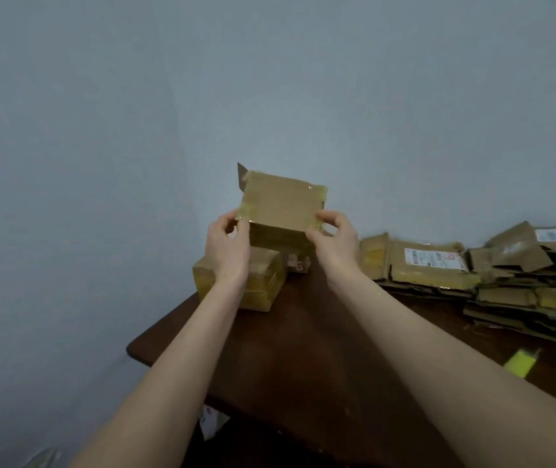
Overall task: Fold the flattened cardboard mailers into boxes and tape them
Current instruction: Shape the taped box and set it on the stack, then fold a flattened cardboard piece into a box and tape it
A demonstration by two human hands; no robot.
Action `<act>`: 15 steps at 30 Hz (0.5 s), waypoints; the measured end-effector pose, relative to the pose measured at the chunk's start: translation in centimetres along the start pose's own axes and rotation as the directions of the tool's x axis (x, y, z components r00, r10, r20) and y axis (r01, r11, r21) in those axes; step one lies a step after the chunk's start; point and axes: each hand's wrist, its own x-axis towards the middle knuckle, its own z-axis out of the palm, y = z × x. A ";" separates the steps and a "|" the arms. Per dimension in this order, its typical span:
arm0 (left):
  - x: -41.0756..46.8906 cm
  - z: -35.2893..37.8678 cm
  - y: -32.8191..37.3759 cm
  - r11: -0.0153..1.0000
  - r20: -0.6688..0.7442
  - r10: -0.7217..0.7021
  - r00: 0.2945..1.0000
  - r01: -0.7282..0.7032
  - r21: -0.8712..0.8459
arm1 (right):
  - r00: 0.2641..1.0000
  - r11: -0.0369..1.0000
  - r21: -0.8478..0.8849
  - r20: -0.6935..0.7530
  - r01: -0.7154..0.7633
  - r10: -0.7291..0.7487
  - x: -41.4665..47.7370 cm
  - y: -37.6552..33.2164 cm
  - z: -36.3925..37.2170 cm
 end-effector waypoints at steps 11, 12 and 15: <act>5.6 -1.7 -6.3 0.933 0.117 -0.146 0.982 0.098 0.346 | 0.888 0.975 -0.214 0.457 0.061 0.045 1.8 2.3 9.2; 5.2 -1.2 -5.9 0.922 0.095 -0.120 0.988 0.075 0.380 | 0.899 0.975 -0.211 0.436 0.069 0.030 2.0 2.4 8.9; 2.6 1.3 -4.2 0.889 0.031 0.169 0.985 -0.166 0.427 | 0.966 0.951 -0.302 0.259 0.069 0.012 2.7 3.3 6.9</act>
